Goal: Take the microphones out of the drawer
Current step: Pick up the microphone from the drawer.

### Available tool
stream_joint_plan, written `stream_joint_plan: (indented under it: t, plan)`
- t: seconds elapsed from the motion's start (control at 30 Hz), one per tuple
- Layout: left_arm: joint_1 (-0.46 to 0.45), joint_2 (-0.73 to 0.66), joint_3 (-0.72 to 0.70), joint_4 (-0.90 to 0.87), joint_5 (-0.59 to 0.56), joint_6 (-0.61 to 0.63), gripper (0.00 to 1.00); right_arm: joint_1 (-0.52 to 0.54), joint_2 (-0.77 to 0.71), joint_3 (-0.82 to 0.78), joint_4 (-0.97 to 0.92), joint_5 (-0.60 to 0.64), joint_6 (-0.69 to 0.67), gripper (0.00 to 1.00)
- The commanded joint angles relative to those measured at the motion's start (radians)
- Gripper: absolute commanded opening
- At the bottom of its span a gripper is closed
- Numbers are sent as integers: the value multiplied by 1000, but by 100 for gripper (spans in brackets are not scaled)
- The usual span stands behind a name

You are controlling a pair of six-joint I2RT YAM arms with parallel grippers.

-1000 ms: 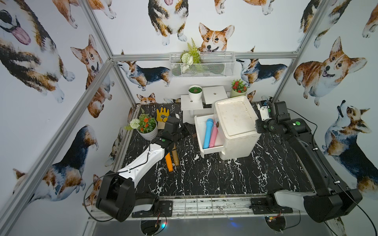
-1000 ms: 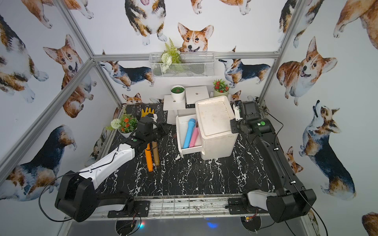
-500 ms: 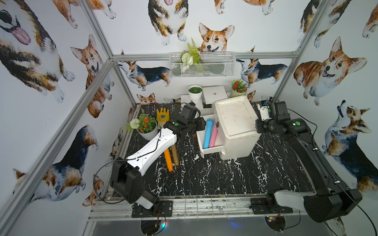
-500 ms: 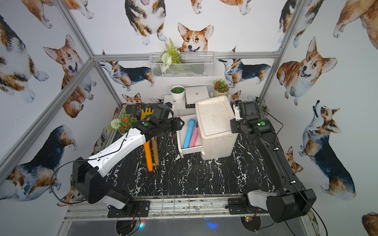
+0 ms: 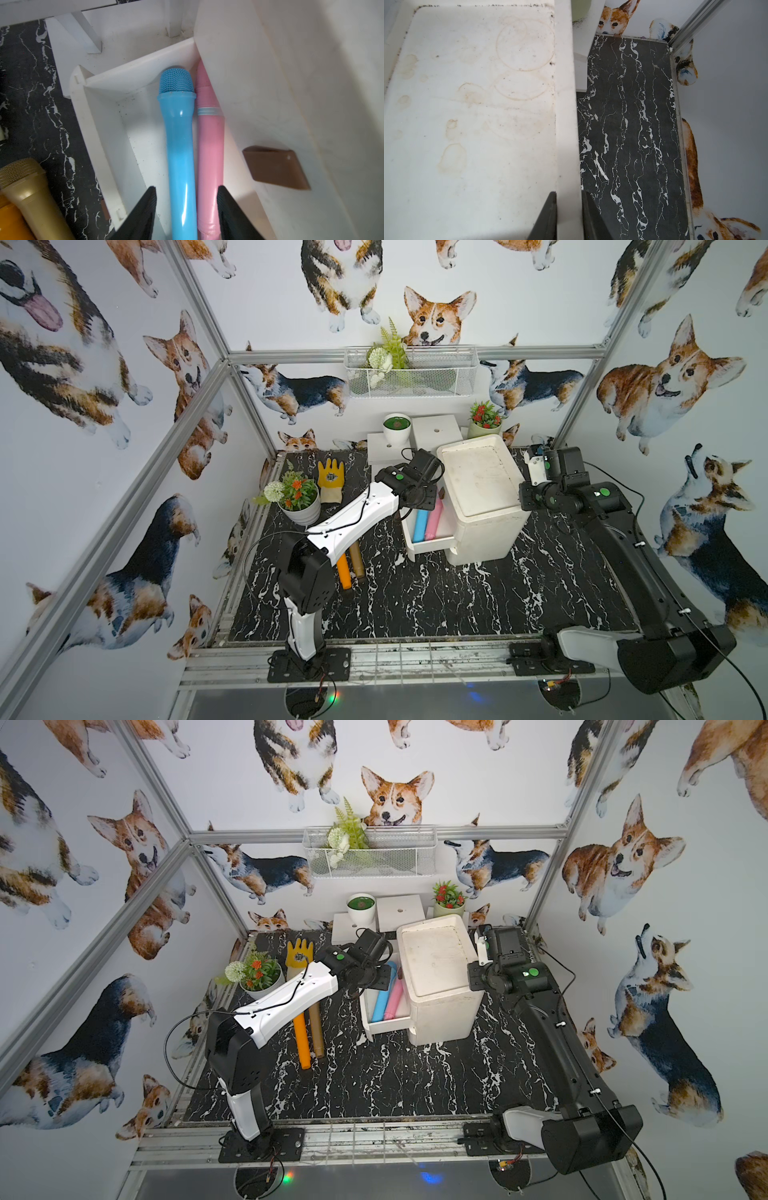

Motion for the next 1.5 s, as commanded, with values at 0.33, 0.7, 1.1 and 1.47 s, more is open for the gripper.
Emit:
stream_joint_plan:
  t: [0.33, 0.7, 1.1, 1.47]
  plan:
    - [-8, 79, 27, -34, -51, 11, 50, -2, 9, -15, -147, 8, -3, 24]
    - [-8, 130, 19, -3, -38, 4, 50, -1, 7, -16, -144, 4, -5, 24]
    - [-8, 164, -9, 18, -17, -11, 49, 1, 5, -21, -141, -1, -3, 24]
    - [-8, 186, -17, 14, -23, -17, 47, 2, 3, -22, -141, 0, -5, 24]
